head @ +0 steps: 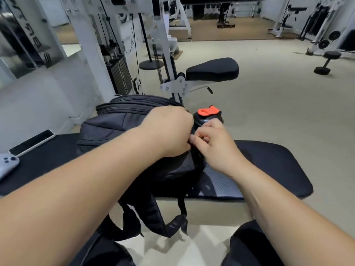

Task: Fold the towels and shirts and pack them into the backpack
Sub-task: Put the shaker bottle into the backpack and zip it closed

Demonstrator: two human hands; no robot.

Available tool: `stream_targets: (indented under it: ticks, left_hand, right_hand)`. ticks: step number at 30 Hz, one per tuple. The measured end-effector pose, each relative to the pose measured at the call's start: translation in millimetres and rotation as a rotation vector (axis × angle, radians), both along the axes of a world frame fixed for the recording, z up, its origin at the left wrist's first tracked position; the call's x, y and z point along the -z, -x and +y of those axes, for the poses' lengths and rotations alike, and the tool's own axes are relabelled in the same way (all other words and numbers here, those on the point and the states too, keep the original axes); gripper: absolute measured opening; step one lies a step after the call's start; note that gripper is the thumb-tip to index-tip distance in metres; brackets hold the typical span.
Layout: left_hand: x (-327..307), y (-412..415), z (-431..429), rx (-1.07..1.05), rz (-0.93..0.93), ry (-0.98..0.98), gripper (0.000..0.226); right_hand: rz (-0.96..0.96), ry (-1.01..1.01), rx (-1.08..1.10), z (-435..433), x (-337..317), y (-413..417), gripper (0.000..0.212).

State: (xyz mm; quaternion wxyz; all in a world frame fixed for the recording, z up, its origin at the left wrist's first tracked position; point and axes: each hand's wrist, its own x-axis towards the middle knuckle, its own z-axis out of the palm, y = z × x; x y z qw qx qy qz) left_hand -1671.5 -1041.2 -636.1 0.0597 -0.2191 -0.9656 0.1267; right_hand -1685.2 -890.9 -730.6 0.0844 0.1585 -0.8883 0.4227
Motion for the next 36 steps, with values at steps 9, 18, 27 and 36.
stream_targets:
  ticks: [9,18,27,36]
  left_hand:
    - [7,8,-2,0.018,0.063,-0.053,0.023]
    - [37,-3,-18,-0.034,0.096,-0.243,0.021]
    - [50,-16,-21,-0.007,0.137,-0.294,0.025]
    - [54,-14,-6,0.016,0.184,-0.324,0.023]
  right_hand:
    - [-0.01,-0.071,0.104,20,3,20,0.036]
    - [-0.193,0.155,0.304,21,61,36,0.044]
    - [-0.242,0.192,0.272,31,58,51,0.034]
    - [-0.259,0.237,0.402,36,74,61,0.036]
